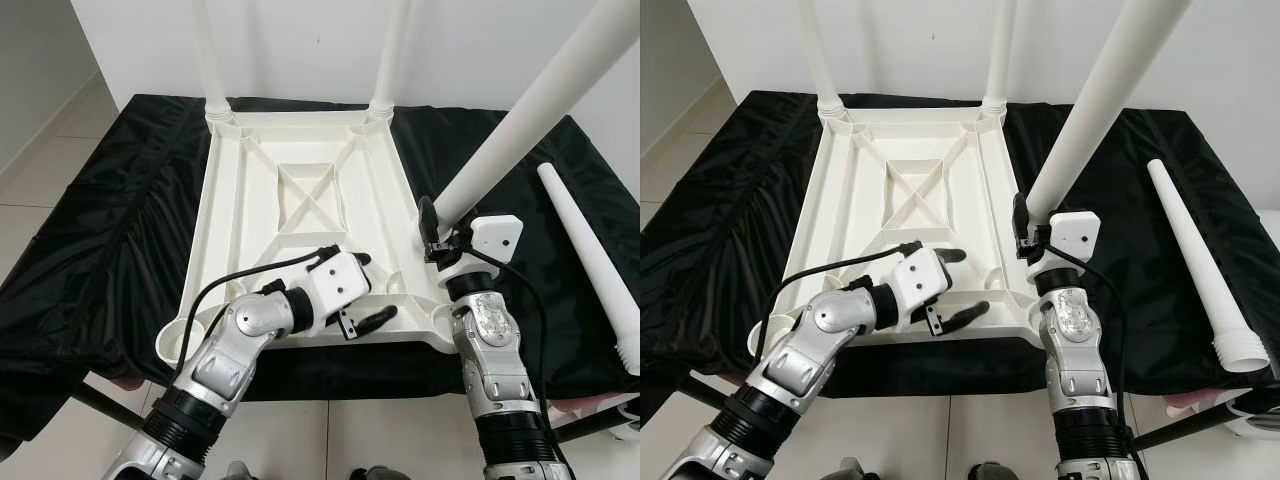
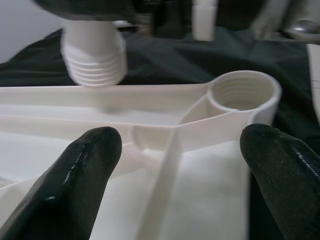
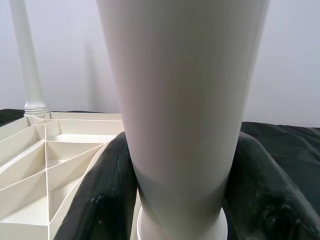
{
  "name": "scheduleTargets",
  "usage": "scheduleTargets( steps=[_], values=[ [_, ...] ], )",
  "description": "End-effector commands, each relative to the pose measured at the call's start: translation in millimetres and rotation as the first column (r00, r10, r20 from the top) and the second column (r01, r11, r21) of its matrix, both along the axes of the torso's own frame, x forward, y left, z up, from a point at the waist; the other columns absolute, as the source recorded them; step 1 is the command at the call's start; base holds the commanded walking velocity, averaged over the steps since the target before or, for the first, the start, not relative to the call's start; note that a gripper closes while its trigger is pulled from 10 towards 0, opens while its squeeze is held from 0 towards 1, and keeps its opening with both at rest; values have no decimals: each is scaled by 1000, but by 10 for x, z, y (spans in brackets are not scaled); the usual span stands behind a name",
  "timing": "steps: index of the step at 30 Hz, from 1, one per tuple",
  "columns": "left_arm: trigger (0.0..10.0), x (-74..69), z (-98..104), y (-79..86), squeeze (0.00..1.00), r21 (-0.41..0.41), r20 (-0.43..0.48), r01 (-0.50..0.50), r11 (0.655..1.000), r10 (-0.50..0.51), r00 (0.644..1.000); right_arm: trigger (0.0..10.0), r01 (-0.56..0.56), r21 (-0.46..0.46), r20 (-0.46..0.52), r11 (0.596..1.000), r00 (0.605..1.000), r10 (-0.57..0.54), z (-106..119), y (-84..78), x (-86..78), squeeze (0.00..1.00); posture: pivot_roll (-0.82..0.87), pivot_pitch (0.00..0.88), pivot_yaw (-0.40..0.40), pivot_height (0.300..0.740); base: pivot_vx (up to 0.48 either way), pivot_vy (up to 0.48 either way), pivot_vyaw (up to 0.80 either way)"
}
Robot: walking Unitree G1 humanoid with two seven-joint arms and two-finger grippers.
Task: Building children table
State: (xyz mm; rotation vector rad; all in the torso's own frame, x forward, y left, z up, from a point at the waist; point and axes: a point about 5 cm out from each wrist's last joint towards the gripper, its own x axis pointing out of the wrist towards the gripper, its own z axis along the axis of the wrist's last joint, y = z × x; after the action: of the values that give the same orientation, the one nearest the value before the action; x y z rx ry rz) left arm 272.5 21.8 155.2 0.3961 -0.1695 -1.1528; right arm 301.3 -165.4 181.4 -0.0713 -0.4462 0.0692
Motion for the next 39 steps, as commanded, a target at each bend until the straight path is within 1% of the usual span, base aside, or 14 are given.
scheduleTargets(
  steps=[1,6,13,14,15,16,18,20,23,25,27,33,35,39],
  values=[
    [10000,-85,-42,-58,0,22,-20,82,996,-81,996,10000,12,-1,24,1000,1000,-12,32,-20,-15,0,-35,53,24,740,0,0,0],
    [10000,-143,-76,-105,0,35,-29,131,991,-130,991,10000,22,-4,23,1000,999,-22,25,-39,-34,0,-43,55,29,740,0,0,0],
    [10000,-181,-100,-135,0,49,-45,177,983,-175,984,10000,33,-10,27,999,999,-33,35,-60,-46,0,-61,59,40,740,0,0,0],
    [10000,-200,-115,-146,0,60,-51,202,978,-199,979,10000,40,-13,30,999,999,-40,41,-76,-55,0,-67,59,45,740,0,0,0],
    [10000,-200,-115,-146,0,60,-51,202,978,-199,979,10000,40,-13,30,999,999,-40,41,-76,-55,0,-67,59,45,740,0,0,0],
    [10000,-213,-149,-148,0,83,-55,220,972,-216,975,10000,47,-15,32,999,998,-46,41,-88,-65,0,-78,60,51,740,0,0,0],
    [10000,-213,-149,-148,0,83,-55,220,972,-216,975,10000,47,-15,32,999,998,-46,41,-88,-65,0,-78,60,51,740,0,0,0],
    [10000,-225,-218,-151,0,116,-70,245,962,-238,969,10000,58,-16,33,998,998,-57,40,-101,-80,0,-86,58,56,740,0,0,0],
    [10000,-221,-239,-157,0,122,-78,249,961,-241,967,10000,61,-17,34,998,998,-60,40,-106,-87,0,-92,57,59,740,0,0,0],
    [10000,-194,-285,-171,0,140,-99,243,960,-231,968,10000,66,-19,36,998,997,-65,41,-113,-98,0,-100,54,66,740,0,0,0],
    [10000,-146,-319,-183,0,149,-130,217,965,-199,971,10000,70,-21,38,997,997,-69,44,-120,-106,0,-104,53,69,740,0,0,0],
    [10000,-65,-338,-192,0,161,-148,174,971,-151,978,10000,75,-23,38,997,997,-74,46,-122,-114,0,-108,49,71,740,0,0,0],
    [10000,10,-348,-197,0,177,-158,126,976,-98,983,10000,76,-24,39,997,996,-75,47,-118,-116,0,-111,45,73,740,0,0,0],
    [10000,66,-364,-197,0,191,-190,98,977,-61,980,10000,74,-24,40,997,997,-73,49,-108,-115,0,-111,41,74,740,0,0,0]
  ],
)
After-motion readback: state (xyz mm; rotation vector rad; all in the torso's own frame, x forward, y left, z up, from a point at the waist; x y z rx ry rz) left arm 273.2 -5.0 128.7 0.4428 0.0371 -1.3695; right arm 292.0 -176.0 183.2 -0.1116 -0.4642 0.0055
